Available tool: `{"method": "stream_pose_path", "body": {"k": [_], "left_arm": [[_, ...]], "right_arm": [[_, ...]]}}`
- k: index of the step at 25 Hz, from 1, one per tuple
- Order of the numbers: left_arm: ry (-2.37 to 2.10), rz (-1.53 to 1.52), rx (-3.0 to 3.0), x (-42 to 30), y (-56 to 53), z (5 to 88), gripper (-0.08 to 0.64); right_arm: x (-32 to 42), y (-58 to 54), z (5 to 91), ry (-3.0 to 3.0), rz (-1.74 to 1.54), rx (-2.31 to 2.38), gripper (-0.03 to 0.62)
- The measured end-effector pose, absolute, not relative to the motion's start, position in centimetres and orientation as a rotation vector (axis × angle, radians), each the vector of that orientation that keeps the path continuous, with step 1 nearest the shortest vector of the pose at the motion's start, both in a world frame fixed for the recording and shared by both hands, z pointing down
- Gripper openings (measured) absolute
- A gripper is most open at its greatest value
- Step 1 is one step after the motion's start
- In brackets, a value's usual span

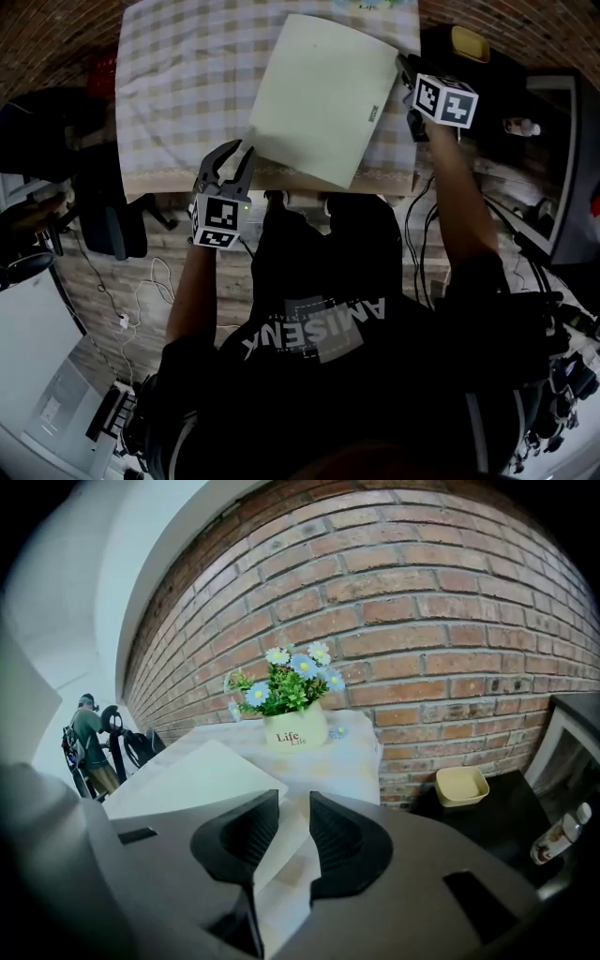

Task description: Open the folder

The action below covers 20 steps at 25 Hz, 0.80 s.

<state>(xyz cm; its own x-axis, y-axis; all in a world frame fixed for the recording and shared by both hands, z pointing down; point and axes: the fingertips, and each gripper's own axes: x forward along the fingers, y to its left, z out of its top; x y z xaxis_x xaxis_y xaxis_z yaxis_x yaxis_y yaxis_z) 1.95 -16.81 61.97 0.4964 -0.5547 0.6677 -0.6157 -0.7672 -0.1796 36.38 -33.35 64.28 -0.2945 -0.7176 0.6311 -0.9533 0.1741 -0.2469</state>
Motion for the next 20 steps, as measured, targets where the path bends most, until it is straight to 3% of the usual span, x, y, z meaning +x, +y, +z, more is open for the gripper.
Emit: {"method": "stream_pose_path", "body": {"k": [7,20], "left_arm": [[-0.949,1.327,2.761,1.2,-15.5,63.3,0.156],[-0.772,1.818,2.910,3.0,-16.0,62.9,0.170]], "right_arm": [[36.3,-33.4,64.1,-2.088,0.870,1.571,0.133],[35.8,-33.2,64.3,-2.078,0.905,1.511,0.097]]}}
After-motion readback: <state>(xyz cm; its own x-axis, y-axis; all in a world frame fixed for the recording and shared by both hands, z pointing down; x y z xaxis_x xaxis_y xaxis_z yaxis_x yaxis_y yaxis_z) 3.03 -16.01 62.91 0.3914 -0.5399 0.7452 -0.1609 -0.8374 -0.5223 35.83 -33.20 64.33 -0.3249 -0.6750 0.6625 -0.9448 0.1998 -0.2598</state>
